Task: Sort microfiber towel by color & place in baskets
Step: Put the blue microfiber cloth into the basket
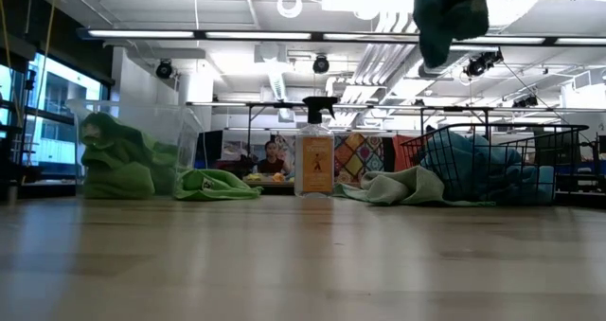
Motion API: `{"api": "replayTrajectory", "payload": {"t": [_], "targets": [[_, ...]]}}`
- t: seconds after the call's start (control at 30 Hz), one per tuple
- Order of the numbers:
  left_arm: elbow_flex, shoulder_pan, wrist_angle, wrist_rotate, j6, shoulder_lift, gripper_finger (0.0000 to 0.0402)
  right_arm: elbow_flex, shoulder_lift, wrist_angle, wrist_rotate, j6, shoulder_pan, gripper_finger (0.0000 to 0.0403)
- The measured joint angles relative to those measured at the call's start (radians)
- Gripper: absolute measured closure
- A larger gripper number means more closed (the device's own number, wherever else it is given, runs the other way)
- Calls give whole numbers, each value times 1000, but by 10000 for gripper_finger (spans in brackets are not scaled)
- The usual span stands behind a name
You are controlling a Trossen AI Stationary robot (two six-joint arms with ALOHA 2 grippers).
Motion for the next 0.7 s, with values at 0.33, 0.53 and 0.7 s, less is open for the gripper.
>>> {"api": "replayTrajectory", "payload": {"t": [0.33,0.53,0.7], "targets": [[0,0,3,-13,28,0,193,151,180,1,-212,-253,-605,400],[0,0,3,-33,32,0,193,192,322,-45,-345,-314,-847,400],[0,0,4,-78,85,0,193,180,391,-146,-418,-343,-942,400]]}}
